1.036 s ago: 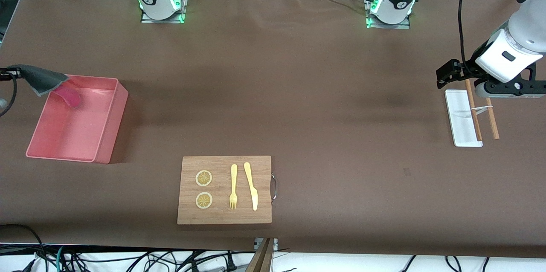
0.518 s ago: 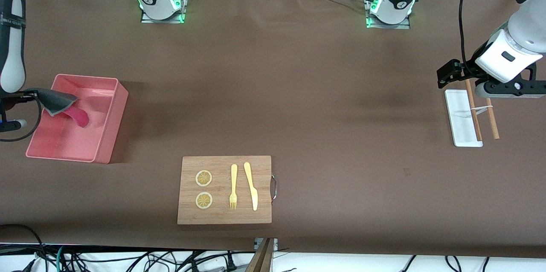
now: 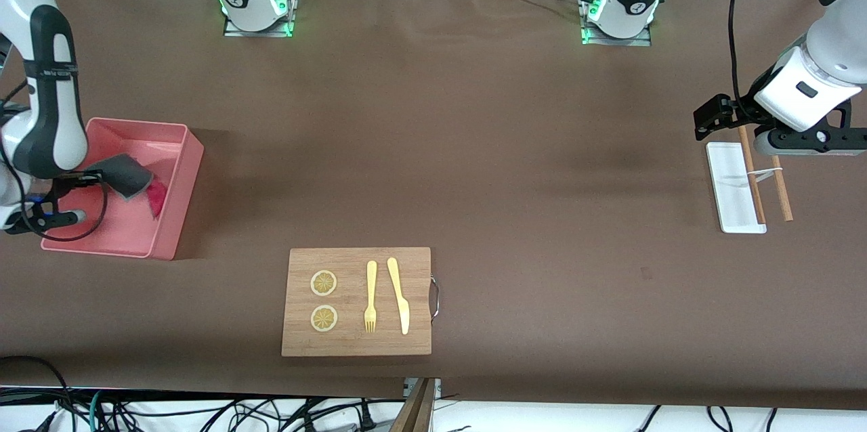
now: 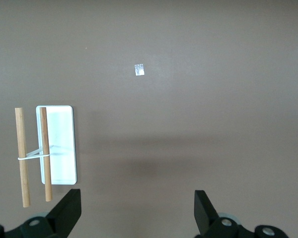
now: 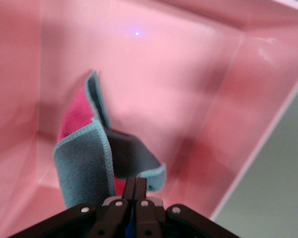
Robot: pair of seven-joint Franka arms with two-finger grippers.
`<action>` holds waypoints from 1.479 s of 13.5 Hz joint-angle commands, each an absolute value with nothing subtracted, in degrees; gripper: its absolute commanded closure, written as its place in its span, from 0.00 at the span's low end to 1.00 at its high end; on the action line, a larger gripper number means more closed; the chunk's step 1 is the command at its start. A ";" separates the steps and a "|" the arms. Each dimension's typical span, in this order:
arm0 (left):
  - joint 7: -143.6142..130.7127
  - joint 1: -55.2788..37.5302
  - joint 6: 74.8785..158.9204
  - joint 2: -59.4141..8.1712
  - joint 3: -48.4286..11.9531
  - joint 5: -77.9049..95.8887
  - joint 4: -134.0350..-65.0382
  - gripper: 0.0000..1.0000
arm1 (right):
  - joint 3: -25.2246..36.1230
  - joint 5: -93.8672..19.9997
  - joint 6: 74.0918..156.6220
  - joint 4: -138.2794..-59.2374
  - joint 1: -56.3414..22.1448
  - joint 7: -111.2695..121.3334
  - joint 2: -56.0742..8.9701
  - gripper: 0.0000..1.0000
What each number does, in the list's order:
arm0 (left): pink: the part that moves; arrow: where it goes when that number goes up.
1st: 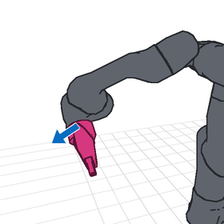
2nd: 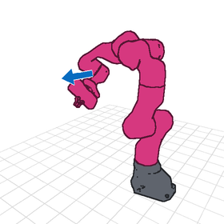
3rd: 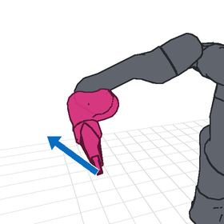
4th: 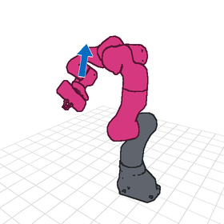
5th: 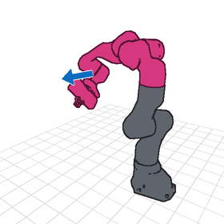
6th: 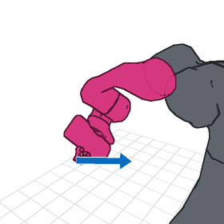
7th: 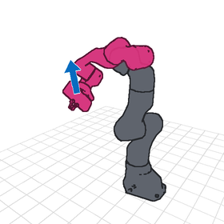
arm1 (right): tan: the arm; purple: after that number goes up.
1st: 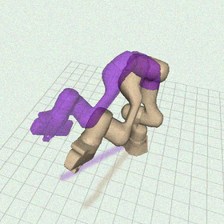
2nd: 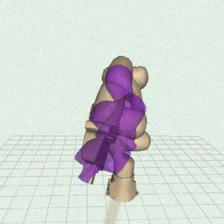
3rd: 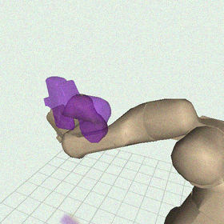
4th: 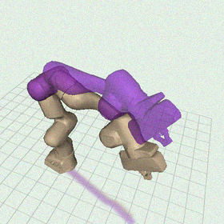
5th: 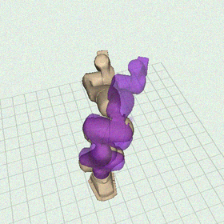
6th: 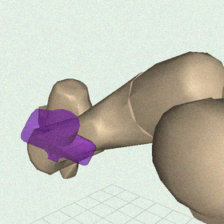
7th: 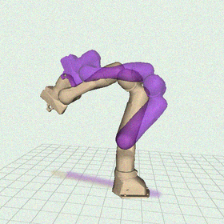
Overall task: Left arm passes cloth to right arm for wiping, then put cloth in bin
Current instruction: 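Open the right gripper to drop the cloth into the bin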
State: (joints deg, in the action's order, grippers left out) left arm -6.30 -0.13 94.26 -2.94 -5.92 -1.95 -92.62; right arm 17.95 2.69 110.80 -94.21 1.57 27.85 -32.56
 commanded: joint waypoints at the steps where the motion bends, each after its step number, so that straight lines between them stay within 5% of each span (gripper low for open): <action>1: -5.27 -0.62 93.78 -2.11 -5.71 -3.25 -93.08 0.00 | 17.75 1.85 115.04 -96.15 1.67 27.77 -33.74 1.00; 8: -5.36 -0.79 94.04 -2.89 -5.89 -3.25 -92.03 0.00 | 17.67 -0.96 124.53 -96.15 1.67 28.21 -38.31 1.00; 9: -5.27 -0.70 93.69 -3.07 -5.80 -3.25 -91.41 0.00 | 17.67 -1.23 125.32 -96.24 1.67 28.21 -38.58 0.87; 10: -5.27 -0.70 93.52 -2.99 -5.89 -3.25 -91.49 0.00 | 17.40 -1.32 125.24 -96.07 1.67 27.86 -38.50 0.25; 11: -5.45 -0.88 93.52 -3.08 -5.89 -3.25 -91.41 0.00 | 17.14 -1.32 124.64 -95.63 1.67 28.12 -37.89 0.00; 20: -5.36 -0.79 93.52 -3.16 -5.89 -3.25 -91.23 0.00 | 15.47 -1.14 102.06 -87.55 1.67 27.86 -26.20 0.00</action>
